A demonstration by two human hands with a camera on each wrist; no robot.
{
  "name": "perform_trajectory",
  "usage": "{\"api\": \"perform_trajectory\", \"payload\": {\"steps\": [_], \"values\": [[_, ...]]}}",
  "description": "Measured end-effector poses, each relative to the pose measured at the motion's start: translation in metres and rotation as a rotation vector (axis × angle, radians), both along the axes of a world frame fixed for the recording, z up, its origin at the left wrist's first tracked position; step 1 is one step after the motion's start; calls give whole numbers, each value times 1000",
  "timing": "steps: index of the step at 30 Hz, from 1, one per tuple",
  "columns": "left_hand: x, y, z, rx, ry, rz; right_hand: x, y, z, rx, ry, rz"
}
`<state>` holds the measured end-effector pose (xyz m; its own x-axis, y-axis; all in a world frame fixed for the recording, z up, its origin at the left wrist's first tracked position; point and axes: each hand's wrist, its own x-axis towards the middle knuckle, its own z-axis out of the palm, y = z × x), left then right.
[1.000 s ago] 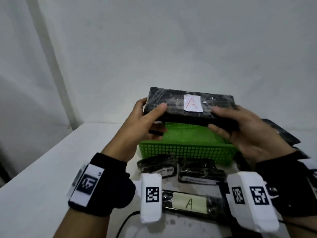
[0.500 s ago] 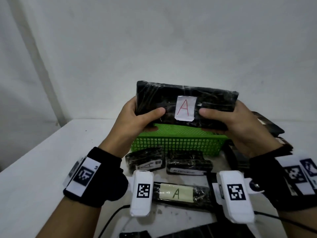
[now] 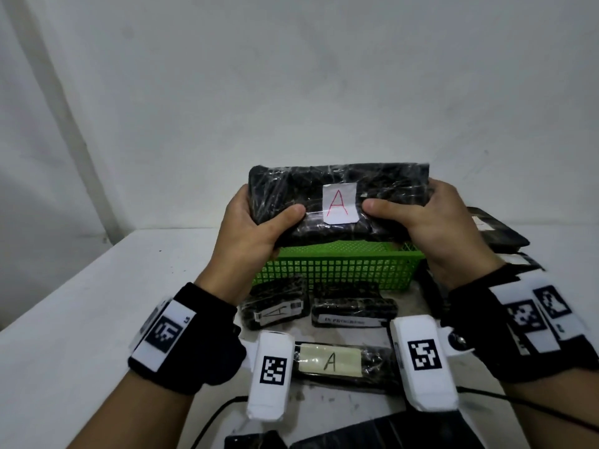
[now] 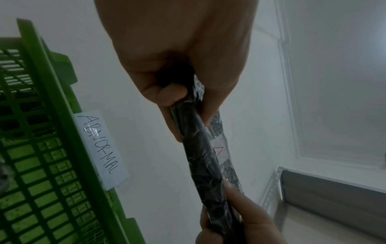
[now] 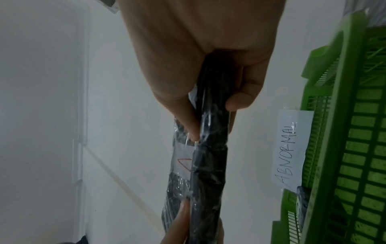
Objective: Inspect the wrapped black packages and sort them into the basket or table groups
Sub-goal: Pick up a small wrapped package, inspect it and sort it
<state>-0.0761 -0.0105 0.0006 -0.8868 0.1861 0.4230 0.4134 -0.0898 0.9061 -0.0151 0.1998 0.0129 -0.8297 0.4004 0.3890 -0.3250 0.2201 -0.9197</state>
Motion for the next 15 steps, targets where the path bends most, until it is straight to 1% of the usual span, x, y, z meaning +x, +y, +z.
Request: {"api": "perform_trajectory", "payload": {"steps": [4, 5, 8, 9, 10, 13, 15], "values": [[0, -9, 1, -123, -55, -42, 5, 5, 2, 99, -8, -3], [1, -10, 3, -123, -79, -79, 7, 6, 3, 138, -2, -30], [3, -12, 10, -48, -124, -165, 11, 10, 5, 384, -69, -171], [4, -11, 12, -30, -126, -162, 12, 10, 8, 411, -104, -158], [4, -11, 13, -13, -124, -153, 13, 9, 10, 362, -127, -81], [3, -17, 14, 21, -109, -140, 22, 0, 19, 71, -185, 188], [1, -22, 16, 12, -83, -190, 23, -2, 20, 5, -150, 225]]}}
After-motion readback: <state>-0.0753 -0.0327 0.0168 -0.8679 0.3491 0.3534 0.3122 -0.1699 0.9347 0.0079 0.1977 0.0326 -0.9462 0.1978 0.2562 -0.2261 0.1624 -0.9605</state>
